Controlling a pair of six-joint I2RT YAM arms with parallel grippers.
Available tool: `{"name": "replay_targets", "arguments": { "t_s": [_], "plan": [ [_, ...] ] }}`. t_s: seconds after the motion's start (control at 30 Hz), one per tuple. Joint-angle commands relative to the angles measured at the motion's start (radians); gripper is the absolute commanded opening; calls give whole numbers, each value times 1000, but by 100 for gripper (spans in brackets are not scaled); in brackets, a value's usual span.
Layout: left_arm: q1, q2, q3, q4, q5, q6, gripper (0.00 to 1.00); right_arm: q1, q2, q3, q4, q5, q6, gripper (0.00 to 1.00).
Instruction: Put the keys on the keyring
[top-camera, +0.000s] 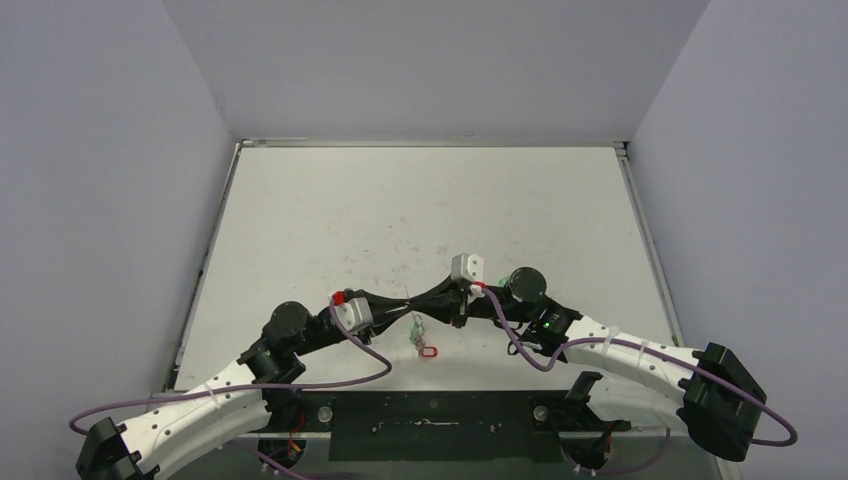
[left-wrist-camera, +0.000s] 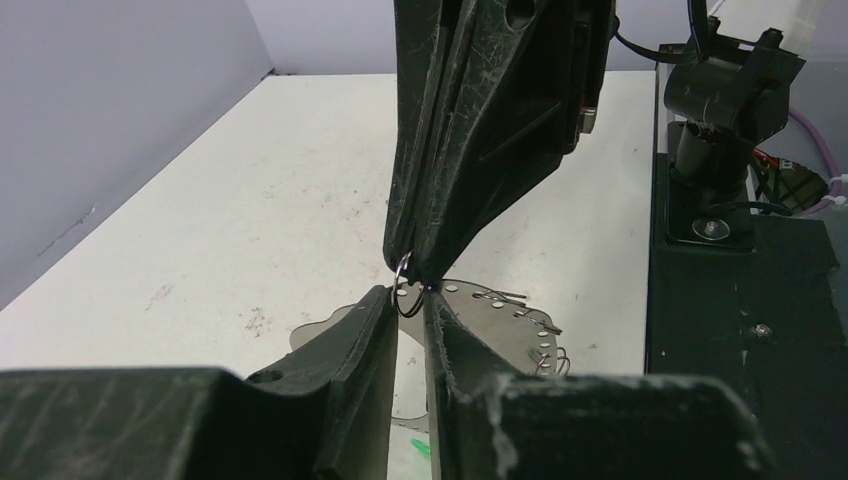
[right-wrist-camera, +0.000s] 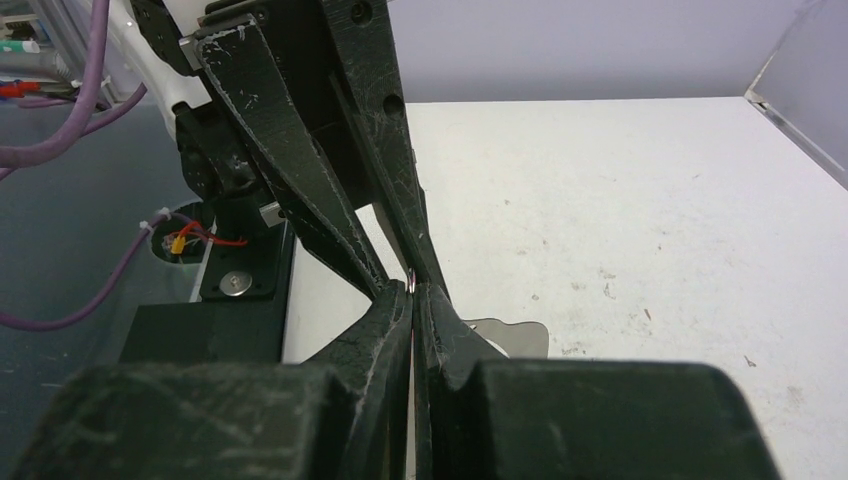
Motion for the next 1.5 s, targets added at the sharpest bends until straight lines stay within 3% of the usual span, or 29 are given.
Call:
{"name": "replay_targets", "arguments": {
  "t_s": [0.0, 0.13, 0.3, 0.53, 0.6, 0.77, 0.83, 1.07, 1.3, 1.47],
  "plan": [
    [-3, 1, 40, 81, -15, 5, 17, 7, -1, 36, 35, -39, 6, 0],
    [-4, -2, 42, 81, -5, 5, 17, 7, -1, 35, 35, -39, 6, 0],
    [-2, 3, 42, 78, 7, 6, 0, 7, 0, 35, 34, -39, 6, 0],
    [-2, -16, 40, 62, -4, 6, 0, 7, -2, 22, 70, -71, 9, 0],
    [-3, -20, 41, 46, -12, 6, 0, 7, 1, 26, 68, -69, 19, 12],
    [-2, -20, 50, -8, -26, 7, 0, 7, -11, 24, 122, -85, 54, 68],
    [-3, -21, 51, -18, -29, 8, 0, 5, -12, 26, 177, -100, 83, 80],
    [-2, -23, 54, -39, -30, 11, 0, -39, -19, 83, 132, -42, 145, 100],
    [-2, -37, 48, -52, -32, 6, 0, -196, -3, 200, -147, 69, 280, 100],
    [-2, -34, 48, -52, -28, 1, 0, -262, -7, 211, -330, 307, 305, 100]
  ]
}}
